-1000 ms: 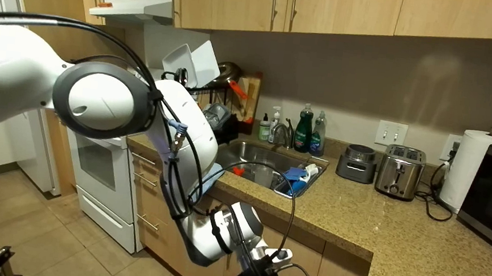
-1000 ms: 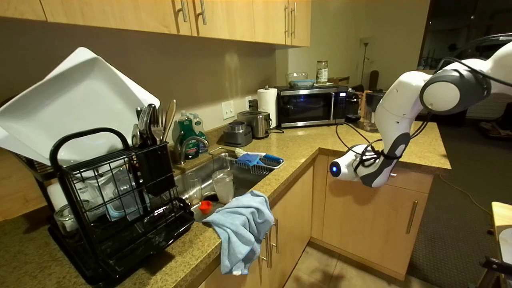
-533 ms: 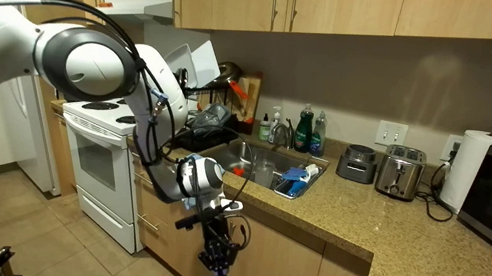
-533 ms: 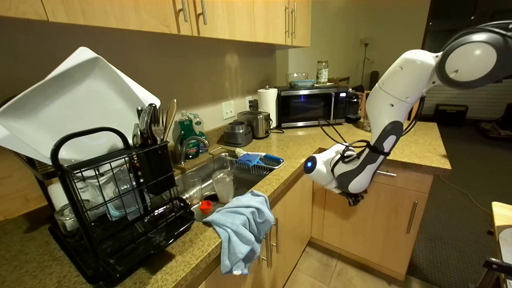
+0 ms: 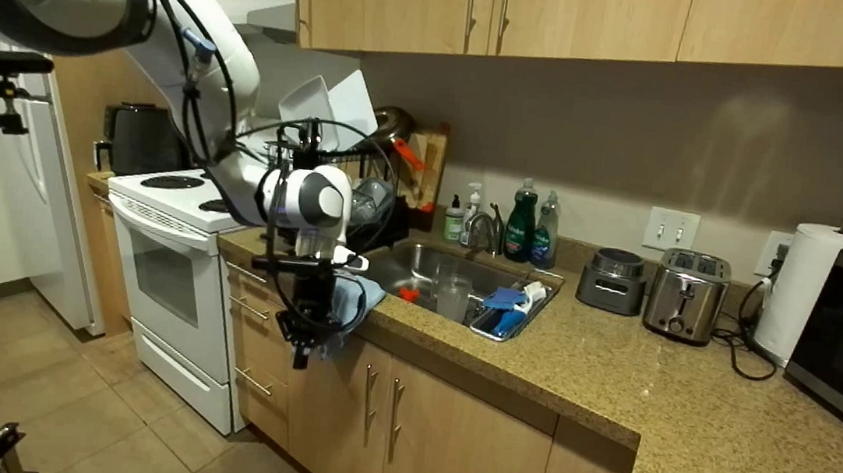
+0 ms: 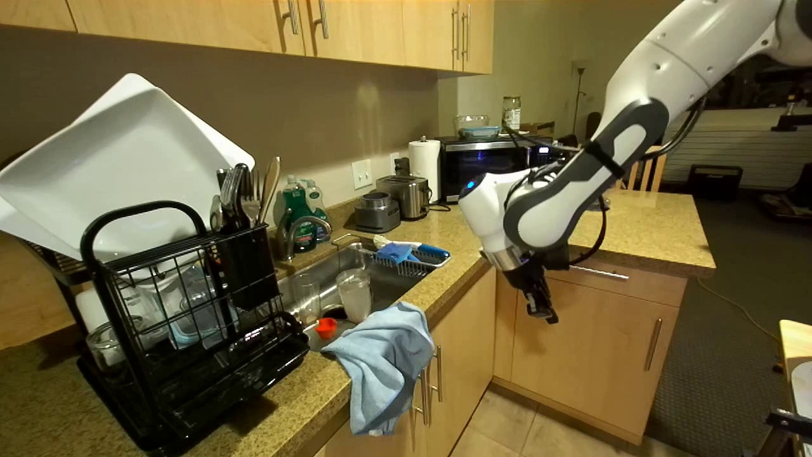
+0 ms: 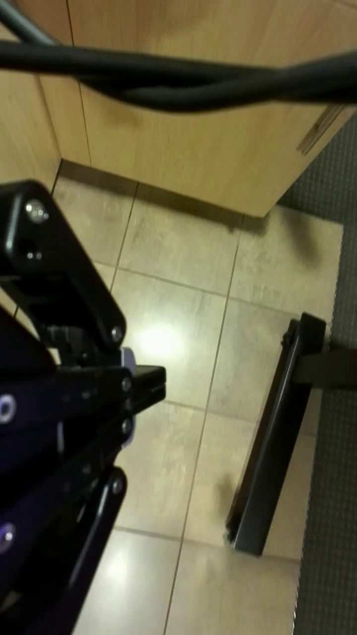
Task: Close the open drawer on the right
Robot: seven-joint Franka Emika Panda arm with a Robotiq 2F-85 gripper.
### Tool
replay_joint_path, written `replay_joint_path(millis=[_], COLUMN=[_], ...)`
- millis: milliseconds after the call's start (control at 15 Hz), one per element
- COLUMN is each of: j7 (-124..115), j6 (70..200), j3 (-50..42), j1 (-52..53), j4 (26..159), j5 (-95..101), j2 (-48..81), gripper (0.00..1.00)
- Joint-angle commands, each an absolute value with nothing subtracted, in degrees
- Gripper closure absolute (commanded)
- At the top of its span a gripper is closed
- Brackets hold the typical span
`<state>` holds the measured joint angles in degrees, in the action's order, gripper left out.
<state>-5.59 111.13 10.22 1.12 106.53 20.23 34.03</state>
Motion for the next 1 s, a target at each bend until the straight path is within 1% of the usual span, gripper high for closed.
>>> replay_joint_path(millis=[0,200,400,933], j7=[3.36,5.93,5.09,1.73], j6=[108.48,104.81,103.16,106.23], j3=[11.11,9.99,8.61,5.79], j1=[-0.07,0.46,1.18,1.99], j4=[111.14,111.53,112.68,119.33], j5=[6.55,-1.19,-4.59,-4.25], j2=[23.93,18.50,14.22,3.52], gripper=[1.00,1.00,1.00,1.00])
